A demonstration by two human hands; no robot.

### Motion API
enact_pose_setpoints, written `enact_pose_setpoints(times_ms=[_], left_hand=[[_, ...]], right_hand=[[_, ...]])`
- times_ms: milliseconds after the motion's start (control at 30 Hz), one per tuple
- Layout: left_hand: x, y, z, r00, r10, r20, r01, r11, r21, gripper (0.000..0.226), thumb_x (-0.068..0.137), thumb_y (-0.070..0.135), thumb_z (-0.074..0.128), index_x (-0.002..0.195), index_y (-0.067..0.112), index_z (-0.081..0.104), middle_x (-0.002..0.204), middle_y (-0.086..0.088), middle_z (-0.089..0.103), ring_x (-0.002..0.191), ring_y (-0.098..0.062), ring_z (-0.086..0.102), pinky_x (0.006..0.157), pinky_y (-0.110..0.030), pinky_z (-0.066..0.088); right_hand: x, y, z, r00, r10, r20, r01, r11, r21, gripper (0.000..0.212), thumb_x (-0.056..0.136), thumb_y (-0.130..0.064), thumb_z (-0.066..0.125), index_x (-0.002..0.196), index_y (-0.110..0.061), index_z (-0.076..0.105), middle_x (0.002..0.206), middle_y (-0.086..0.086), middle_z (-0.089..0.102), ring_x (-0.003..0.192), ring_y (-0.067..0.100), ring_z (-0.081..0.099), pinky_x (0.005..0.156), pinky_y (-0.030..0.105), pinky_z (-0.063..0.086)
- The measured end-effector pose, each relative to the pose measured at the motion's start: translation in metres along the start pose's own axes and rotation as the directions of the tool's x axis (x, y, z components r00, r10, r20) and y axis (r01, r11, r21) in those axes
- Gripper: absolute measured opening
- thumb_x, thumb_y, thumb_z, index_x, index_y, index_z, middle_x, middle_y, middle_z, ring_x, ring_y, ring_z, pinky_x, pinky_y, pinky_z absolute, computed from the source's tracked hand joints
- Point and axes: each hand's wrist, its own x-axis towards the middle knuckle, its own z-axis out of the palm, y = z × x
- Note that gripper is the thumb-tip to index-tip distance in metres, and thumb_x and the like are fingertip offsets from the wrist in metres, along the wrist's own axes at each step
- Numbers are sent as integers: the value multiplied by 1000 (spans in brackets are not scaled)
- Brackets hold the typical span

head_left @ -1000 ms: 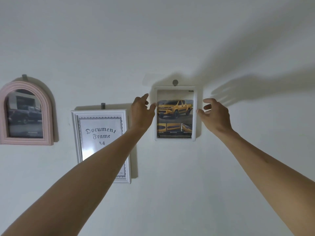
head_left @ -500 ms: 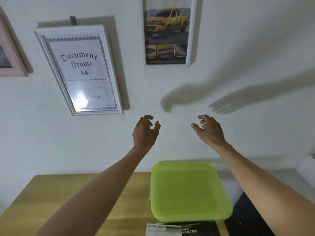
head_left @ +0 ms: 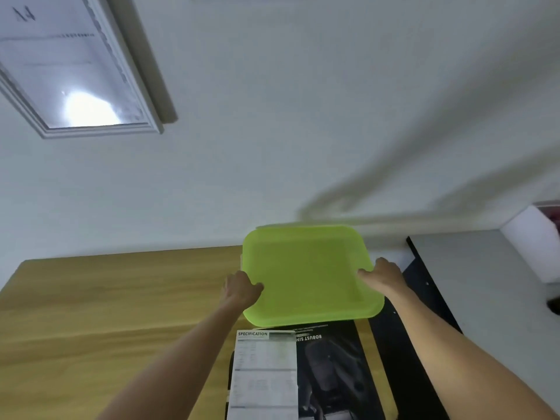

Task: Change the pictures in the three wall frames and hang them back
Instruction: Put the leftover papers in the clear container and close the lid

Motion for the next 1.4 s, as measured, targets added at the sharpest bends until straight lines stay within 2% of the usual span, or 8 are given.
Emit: enact_pose_setpoints(times_ms=[100,200,533,633,733,867,1100,1400], left_hand=[[5,-3,15,1000,-29,-9,29,1000,-4,38,84,39,69,71,10,49,111,-17,59,87,-31,60,66,-31,43],[11,-1,19,998,-60,-36,59,998,-28,33,83,37,71,86,7,58,118,-19,58,85,-31,58,66,-32,43],[24,-9,8,980,-196,28,186,866,-464,33,63,13,89,73,2,60,87,-12,62,81,-27,56,65,-31,42],[25,-16,4,980,-195,30,183,843,-505,41,60,15,91,89,-1,67,95,-12,67,91,-29,62,74,-35,51],[29,-32,-3,984,-175,30,164,829,-534,65,56,18,92,111,1,64,108,-13,68,101,-32,63,88,-43,53],[18,-55,-29,991,-133,-16,94,779,-620,77,60,5,89,130,5,56,115,-17,65,102,-31,63,86,-37,50],[5,-133,-95,987,-107,-118,11,784,-621,71,70,0,82,135,4,54,75,3,48,78,-20,52,66,-27,42],[14,-267,-162,969,-228,-97,131,802,-582,65,68,3,84,128,6,62,101,-12,69,91,-25,64,80,-33,49]], right_hand=[[4,11,10,1000,19,-2,-19,1000,-6,40,90,-46,60,89,-6,53,84,7,57,71,21,57,57,29,42],[5,11,14,999,29,-26,-27,999,45,40,90,-36,63,68,-11,42,64,2,46,52,17,46,49,27,35],[23,8,-3,997,49,61,-61,976,210,49,80,-31,81,107,5,62,107,15,66,93,31,65,74,36,54],[23,8,-6,994,3,106,-35,955,296,39,81,-23,81,111,-3,68,113,14,70,97,30,66,89,41,54],[17,2,-5,991,-7,135,-43,931,362,72,77,-22,86,138,-7,51,132,13,61,118,33,59,98,43,49],[0,-18,8,988,-54,145,-3,929,370,81,67,-27,92,134,-13,50,126,10,64,109,30,64,98,44,50],[-46,-95,68,977,-181,111,136,936,323,71,69,-31,90,127,-11,53,116,6,68,97,24,65,81,34,50],[-97,-192,166,941,-274,199,228,947,228,71,71,-45,84,126,-10,54,123,5,63,105,24,63,80,32,50]])
